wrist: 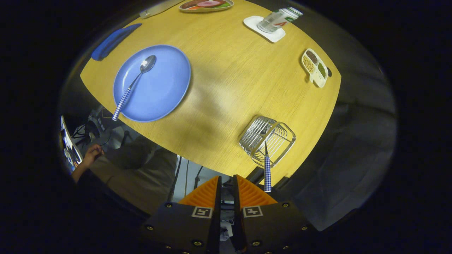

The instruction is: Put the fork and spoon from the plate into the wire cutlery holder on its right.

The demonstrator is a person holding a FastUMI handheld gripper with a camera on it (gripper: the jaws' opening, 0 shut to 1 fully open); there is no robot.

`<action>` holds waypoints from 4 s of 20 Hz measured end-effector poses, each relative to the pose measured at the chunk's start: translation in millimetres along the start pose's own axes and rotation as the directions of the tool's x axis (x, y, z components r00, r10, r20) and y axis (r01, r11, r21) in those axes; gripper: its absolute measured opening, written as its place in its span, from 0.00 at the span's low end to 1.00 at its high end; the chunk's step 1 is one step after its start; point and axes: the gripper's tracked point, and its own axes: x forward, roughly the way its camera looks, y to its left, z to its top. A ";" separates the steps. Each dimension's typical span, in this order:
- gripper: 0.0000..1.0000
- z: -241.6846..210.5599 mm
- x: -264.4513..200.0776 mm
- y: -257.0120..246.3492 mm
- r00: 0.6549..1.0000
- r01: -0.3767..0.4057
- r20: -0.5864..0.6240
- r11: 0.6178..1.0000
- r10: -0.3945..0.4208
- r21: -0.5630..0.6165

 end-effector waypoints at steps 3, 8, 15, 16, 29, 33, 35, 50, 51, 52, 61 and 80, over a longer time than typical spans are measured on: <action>0.17 22.5 -4.7 19.8 0.998 0.049 0.036 0.998 -0.048 -0.038; 0.17 52.2 -12.9 95.8 0.994 -0.072 0.073 0.996 0.076 -0.048; 0.17 72.9 -14.3 146.3 0.988 -0.128 0.085 0.990 0.132 -0.056; 0.17 75.4 -15.2 153.1 0.985 -0.143 0.086 0.989 0.147 -0.044; 0.17 131.8 10.5 216.9 0.930 -0.363 0.128 0.909 0.343 0.202; 0.17 139.5 24.2 217.3 0.933 -0.360 0.115 0.903 0.342 0.235; 0.17 141.8 29.7 218.3 0.934 -0.356 0.106 0.901 0.340 0.249; 0.17 130.2 52.8 212.1 0.951 -0.307 0.037 0.926 0.307 0.222; 0.17 130.4 52.6 212.0 0.951 -0.307 0.039 0.927 0.306 0.215; 0.17 129.7 57.9 209.7 0.955 -0.295 0.041 0.934 0.293 0.200; 0.11 106.8 22.3 160.8 0.963 -0.268 0.036 0.963 0.267 0.038; 0.01 36.3 -18.1 82.0 0.948 -0.319 0.029 0.947 0.318 0.038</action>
